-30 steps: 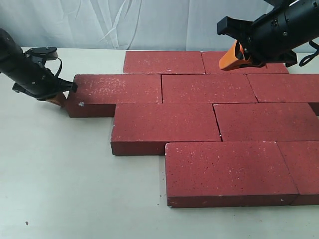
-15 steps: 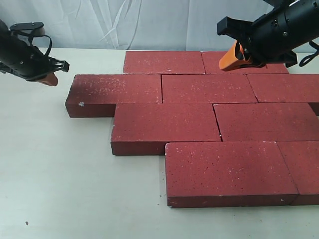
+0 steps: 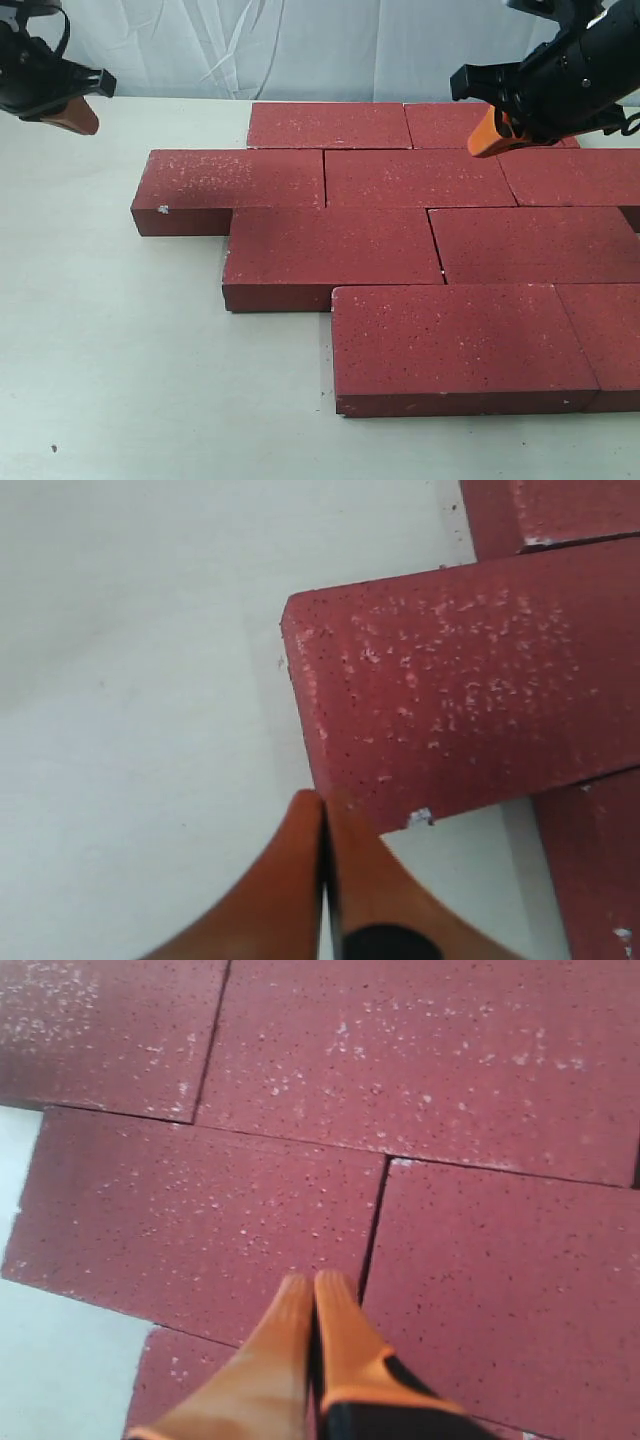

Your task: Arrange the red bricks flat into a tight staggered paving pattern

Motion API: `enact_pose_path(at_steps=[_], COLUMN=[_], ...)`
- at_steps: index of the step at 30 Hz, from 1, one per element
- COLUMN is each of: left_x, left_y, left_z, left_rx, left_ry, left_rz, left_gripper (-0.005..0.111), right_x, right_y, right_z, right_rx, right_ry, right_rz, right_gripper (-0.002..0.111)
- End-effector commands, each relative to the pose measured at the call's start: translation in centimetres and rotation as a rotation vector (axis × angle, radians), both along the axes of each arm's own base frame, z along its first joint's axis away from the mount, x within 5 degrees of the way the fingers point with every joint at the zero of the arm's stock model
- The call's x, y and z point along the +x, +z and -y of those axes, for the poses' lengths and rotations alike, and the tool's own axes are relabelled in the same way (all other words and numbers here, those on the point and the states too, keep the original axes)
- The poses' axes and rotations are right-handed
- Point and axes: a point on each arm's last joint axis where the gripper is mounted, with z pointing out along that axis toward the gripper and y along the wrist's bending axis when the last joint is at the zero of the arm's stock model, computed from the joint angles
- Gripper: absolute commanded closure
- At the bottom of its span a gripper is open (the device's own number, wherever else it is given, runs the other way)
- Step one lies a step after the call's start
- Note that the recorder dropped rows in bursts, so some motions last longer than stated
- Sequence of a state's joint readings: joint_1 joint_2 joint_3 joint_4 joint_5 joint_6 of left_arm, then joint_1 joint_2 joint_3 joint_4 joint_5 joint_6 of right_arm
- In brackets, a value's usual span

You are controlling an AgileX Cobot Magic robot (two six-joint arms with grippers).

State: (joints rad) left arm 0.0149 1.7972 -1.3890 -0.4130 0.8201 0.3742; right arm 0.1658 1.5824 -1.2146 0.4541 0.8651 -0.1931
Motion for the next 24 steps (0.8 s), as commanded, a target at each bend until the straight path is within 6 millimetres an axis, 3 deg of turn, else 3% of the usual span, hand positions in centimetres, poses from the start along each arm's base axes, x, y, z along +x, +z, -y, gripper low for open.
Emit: enact_pose_path(at_steps=[1, 8, 24], left_x=[-2.5, -7.0, -17.0], left_y=[2.7, 4.7, 7.9], left_z=[0.0, 0.0, 0.1], left_rx=[-0.003, 0.004, -0.034], left_ry=[0.001, 0.004, 0.08], left_rz=[0.044, 0.095, 0.261], left_gripper=[0.107, 0.107, 0.107], right_x=[-0.5, -2.3, -10.4], right_y=[0.3, 1.0, 1.5], right_z=[1.1, 1.6, 4.0], right_rx=[-0.09, -0.105, -0.166], right_ry=[-0.052, -0.077, -0.162], right_rz=[-0.012, 0.001, 0.159], right_gripper=[0.109, 0.109, 0.109])
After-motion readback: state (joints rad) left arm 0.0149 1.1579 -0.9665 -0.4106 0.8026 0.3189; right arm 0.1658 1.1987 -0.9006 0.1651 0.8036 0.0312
